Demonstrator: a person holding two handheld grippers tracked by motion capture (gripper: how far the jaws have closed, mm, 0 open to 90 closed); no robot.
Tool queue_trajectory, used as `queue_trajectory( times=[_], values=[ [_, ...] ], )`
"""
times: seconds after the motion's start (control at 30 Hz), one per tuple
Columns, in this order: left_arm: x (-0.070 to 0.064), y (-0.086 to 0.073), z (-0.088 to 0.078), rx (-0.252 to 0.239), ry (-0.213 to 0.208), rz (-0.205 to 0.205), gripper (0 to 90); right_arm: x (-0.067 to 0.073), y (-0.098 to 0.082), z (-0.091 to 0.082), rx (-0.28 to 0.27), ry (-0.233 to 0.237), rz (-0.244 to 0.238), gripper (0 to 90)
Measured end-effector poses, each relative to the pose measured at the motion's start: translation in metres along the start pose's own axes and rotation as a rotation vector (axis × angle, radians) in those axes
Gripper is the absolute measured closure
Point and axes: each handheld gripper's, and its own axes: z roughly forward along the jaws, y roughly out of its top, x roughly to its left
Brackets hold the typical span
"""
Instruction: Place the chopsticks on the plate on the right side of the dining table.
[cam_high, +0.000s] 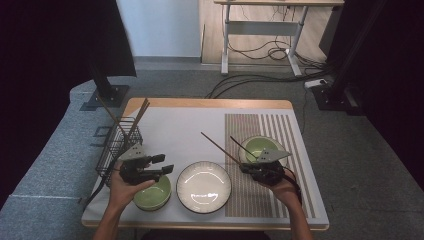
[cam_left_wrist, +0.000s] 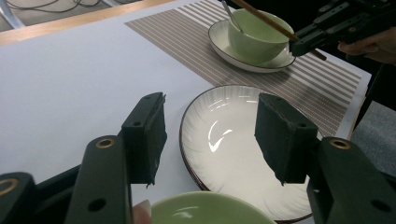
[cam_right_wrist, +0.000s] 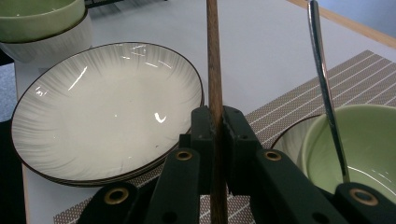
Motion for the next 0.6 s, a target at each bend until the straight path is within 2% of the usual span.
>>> queue_trajectory(
  times=[0.3,0.4,0.5,0.6],
  values=[
    [-0.002,-0.001,0.000,0.003,0.003,0.001,43.3,-0.004,-0.004,-0.016,-0.036,-0.043,0.049,84.4],
    [-0.003,-0.001,-0.002,-0.006,0.004,-0.010,43.3,-0.005,-0.005,-0.020,-0.042,-0.065,0.058,84.4],
    [-0.004,0.000,-0.003,-0.013,-0.011,-0.022,43.4,-0.007,-0.005,-0.022,-0.044,-0.077,0.061,84.4],
    [-0.003,0.000,-0.004,-0.012,0.000,-0.028,43.4,-0.008,-0.008,-0.026,-0.047,-0.080,0.067,84.4]
  ],
)
